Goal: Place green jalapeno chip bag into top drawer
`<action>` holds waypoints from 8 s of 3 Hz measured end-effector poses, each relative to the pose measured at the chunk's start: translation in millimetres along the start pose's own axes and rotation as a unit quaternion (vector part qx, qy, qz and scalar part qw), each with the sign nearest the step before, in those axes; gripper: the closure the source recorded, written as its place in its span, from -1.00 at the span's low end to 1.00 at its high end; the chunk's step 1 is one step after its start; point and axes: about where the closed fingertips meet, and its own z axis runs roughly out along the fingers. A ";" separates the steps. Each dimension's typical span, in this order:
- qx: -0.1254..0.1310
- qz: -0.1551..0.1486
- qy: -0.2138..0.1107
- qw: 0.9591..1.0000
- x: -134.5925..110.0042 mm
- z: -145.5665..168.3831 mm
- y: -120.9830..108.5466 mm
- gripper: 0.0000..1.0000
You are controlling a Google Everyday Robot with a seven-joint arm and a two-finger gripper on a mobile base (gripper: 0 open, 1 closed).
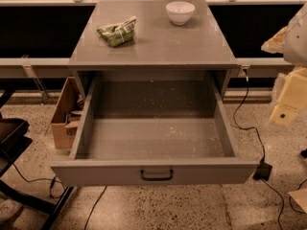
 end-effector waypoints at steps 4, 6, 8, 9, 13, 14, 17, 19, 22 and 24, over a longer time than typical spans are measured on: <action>0.053 -0.036 -0.236 0.970 -111.9 68.3 -89.9 -1.00; 0.096 -0.060 -0.311 0.944 -175.8 64.6 -128.0 -1.00; 0.086 -0.046 -0.330 0.939 -207.4 127.0 -192.3 -1.00; 0.099 -0.037 -0.334 0.936 -238.6 168.0 -247.9 -1.00; 0.114 -0.036 -0.339 0.933 -278.3 204.5 -288.3 -1.00; 0.132 -0.016 -0.364 0.922 -291.2 207.7 -306.7 -1.00; 0.073 0.064 -0.424 0.900 -330.6 241.9 -323.6 -1.00; 0.043 0.082 -0.458 0.884 -357.6 263.6 -329.0 -1.00; 0.025 0.083 -0.480 0.873 -375.6 288.3 -325.2 0.00; 0.026 0.078 -0.491 0.867 -380.1 284.5 -324.8 1.00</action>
Offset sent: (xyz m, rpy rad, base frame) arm 0.0602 0.0391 -0.0401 0.2081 -0.0699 0.0246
